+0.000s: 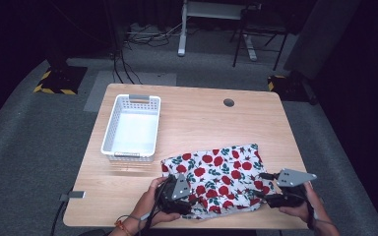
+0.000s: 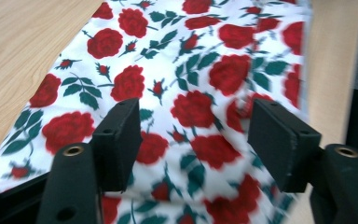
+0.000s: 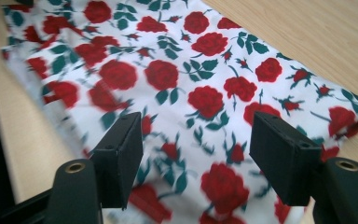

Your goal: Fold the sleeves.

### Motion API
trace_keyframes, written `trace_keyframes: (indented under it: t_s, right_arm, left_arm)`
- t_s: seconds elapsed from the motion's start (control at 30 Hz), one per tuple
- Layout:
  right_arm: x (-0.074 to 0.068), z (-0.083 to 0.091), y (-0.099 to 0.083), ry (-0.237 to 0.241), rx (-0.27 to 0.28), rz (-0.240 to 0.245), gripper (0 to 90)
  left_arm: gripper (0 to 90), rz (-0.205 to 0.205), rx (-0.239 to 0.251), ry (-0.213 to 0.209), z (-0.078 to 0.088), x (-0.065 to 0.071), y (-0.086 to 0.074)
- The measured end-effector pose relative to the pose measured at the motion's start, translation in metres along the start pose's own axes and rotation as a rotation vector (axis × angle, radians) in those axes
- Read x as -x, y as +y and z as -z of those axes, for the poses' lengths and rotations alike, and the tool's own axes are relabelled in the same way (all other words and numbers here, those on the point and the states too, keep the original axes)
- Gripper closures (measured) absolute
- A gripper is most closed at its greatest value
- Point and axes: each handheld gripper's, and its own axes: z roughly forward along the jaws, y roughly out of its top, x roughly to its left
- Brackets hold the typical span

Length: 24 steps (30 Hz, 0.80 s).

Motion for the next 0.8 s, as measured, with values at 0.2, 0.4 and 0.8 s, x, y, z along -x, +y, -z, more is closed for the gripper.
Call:
trace_keyframes:
  t_s: [0.2, 0.4, 0.8]
  right_arm:
    - [0.027, -0.054, 0.009, 0.025, -0.103, -0.014, 34.4]
    - [0.046, -0.078, -0.004, 0.013, -0.175, -0.087, 31.6]
    - [0.071, -0.06, -0.022, -0.105, -0.192, -0.165, 30.8]
  left_arm:
    - [32.8, -0.025, -0.115, -0.012, -0.035, -0.016, -0.005]
    - [30.5, -0.039, -0.102, -0.047, -0.041, -0.023, -0.01]
    - [28.3, 0.029, -0.082, 0.047, -0.034, -0.049, -0.01]
